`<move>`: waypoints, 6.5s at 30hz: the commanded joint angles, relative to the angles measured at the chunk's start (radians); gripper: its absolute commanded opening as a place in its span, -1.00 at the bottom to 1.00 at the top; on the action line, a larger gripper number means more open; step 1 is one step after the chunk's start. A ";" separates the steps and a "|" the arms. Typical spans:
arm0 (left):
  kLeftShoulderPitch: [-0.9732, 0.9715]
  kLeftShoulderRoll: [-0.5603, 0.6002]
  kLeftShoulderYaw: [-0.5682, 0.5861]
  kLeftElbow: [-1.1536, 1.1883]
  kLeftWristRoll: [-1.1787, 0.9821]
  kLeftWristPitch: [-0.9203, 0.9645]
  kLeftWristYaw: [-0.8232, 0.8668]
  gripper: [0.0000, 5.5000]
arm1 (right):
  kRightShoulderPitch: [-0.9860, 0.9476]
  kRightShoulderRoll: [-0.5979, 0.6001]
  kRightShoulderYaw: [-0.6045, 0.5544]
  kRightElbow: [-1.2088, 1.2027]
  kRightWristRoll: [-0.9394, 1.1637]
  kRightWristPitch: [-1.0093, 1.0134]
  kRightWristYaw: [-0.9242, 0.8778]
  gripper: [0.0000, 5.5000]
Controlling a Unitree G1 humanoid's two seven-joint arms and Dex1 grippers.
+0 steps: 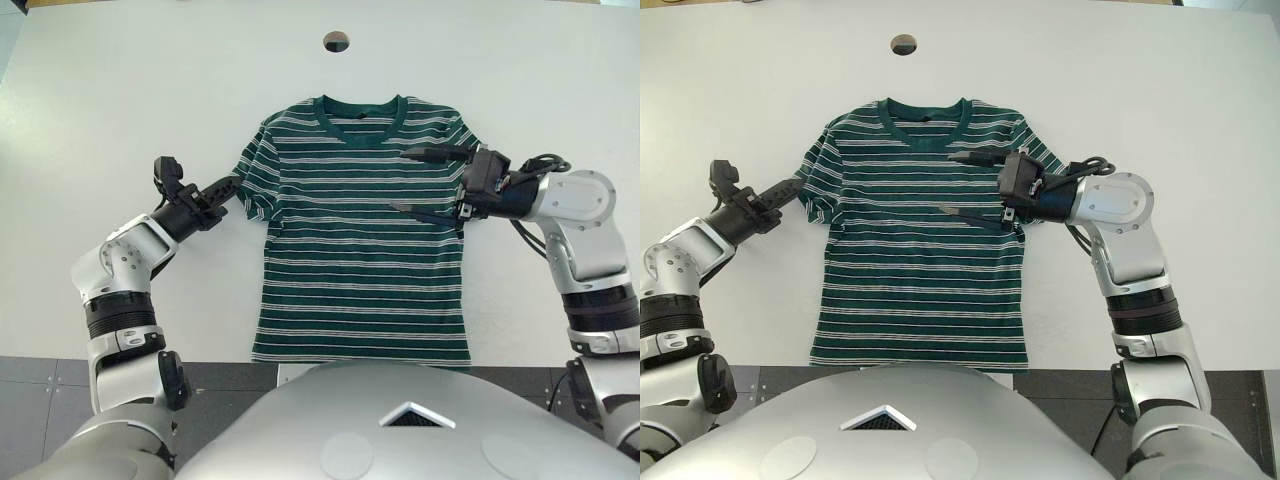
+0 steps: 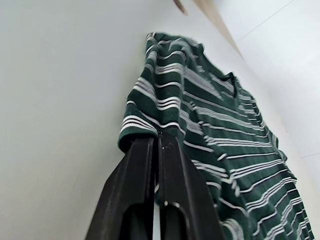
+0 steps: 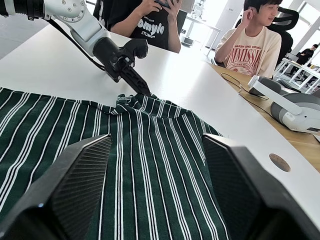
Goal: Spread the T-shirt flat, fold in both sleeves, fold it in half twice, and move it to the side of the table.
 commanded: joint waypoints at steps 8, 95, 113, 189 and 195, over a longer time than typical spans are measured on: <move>-0.033 0.040 0.056 -0.040 -0.020 0.020 0.016 -0.95 | -0.031 0.021 0.006 0.019 -0.017 -0.017 0.003 0.21; -0.036 -0.284 -0.069 -0.466 0.170 -0.673 0.286 -0.09 | -0.286 -0.076 -0.166 0.801 -0.098 0.570 -0.058 0.21; -0.041 -0.304 -0.107 -0.490 0.161 -0.637 0.347 -0.08 | -0.242 -0.058 -0.165 0.694 -0.083 0.625 -0.062 -0.91; -0.008 -0.308 -0.045 -0.332 0.088 -0.705 0.273 -0.08 | -0.127 0.149 -0.051 -0.057 0.126 0.995 -0.281 -0.20; 0.140 -0.151 -0.144 -0.538 0.274 -0.740 0.181 -0.08 | 0.028 0.008 -0.186 -0.208 0.245 0.729 -0.007 -0.20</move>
